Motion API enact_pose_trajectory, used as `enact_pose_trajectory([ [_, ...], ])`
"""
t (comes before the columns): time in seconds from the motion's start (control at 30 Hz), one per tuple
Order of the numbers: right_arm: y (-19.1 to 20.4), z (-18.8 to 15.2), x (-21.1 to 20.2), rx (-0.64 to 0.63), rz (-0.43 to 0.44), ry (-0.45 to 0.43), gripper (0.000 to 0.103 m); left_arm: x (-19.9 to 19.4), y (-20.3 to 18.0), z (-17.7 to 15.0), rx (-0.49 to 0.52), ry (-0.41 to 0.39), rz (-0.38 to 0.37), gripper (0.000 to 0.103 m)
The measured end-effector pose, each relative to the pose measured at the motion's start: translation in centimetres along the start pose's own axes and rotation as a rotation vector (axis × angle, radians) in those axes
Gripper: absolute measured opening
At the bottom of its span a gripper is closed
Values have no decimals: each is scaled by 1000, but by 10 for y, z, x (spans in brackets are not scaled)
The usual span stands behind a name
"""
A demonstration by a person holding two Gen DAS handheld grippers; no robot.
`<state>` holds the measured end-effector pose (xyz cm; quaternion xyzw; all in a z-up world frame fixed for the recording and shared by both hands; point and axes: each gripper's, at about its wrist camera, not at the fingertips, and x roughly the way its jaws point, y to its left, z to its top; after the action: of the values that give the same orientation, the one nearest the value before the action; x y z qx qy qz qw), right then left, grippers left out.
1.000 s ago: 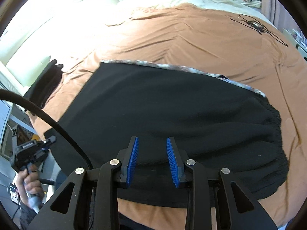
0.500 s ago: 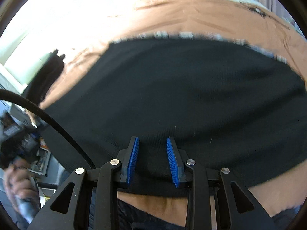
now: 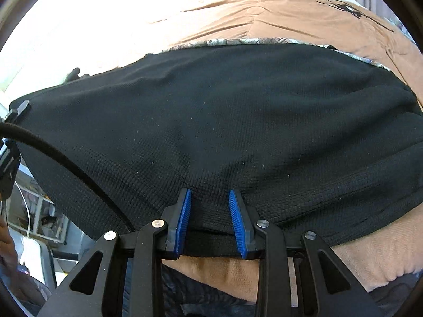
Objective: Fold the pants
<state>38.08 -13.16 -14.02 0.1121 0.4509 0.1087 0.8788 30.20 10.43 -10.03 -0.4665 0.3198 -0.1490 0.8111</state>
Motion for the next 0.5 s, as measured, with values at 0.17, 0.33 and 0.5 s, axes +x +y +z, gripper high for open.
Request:
enact_pose_trajectory([
  [0.17,-11,5,-7,24,28,-41,28,4,-15,0,19,-1,18,5],
  [0.33,-13,14,-7,38,48,-84,28,9,-33,-1,53,1,3,5],
  [0.5,-12,5,17,41,51,-30,28,20,-54,-2,93,23,-6,5],
])
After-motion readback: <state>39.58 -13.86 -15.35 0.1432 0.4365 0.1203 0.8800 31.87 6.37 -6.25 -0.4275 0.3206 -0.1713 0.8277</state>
